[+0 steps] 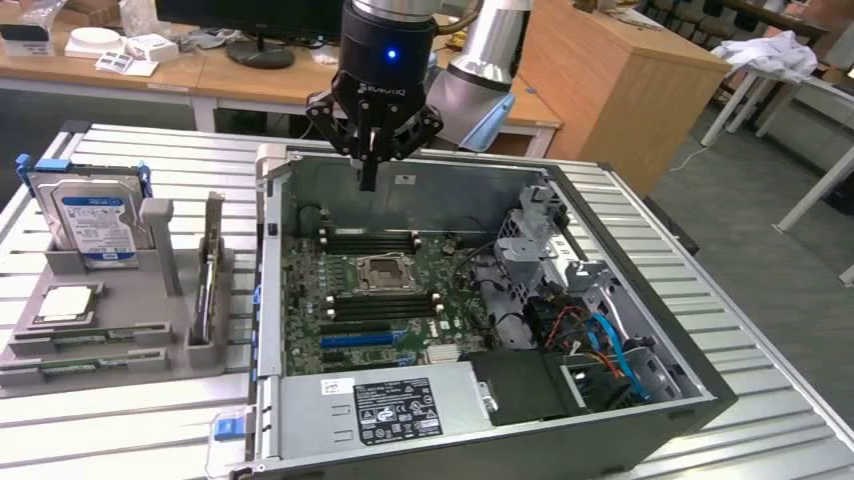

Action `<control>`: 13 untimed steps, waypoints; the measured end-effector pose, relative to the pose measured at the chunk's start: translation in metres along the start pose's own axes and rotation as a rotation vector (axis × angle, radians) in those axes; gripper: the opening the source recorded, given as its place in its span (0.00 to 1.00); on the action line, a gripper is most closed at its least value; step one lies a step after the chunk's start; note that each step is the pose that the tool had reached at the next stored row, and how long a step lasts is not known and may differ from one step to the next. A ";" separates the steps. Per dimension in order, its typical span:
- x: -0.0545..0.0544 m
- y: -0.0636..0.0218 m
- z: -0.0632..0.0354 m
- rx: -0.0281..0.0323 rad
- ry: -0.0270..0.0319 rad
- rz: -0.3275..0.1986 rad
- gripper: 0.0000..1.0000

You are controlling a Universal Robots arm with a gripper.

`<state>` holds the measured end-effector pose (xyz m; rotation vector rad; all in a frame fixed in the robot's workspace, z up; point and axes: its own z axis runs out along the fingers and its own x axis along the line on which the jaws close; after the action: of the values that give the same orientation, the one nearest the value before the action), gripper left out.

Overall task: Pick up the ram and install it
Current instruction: 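Reach for the ram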

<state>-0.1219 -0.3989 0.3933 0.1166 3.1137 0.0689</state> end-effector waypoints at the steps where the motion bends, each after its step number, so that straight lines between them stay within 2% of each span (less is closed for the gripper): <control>1: 0.000 0.0000 0.0000 -0.0001 -0.0001 0.000 0.11; 5: 0.010 -0.0007 -0.0003 0.0000 0.0000 0.000 0.11; 13: 0.040 -0.0030 -0.0011 0.0000 -0.0001 0.000 0.11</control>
<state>-0.1623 -0.3989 0.3933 0.1166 3.1136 0.0689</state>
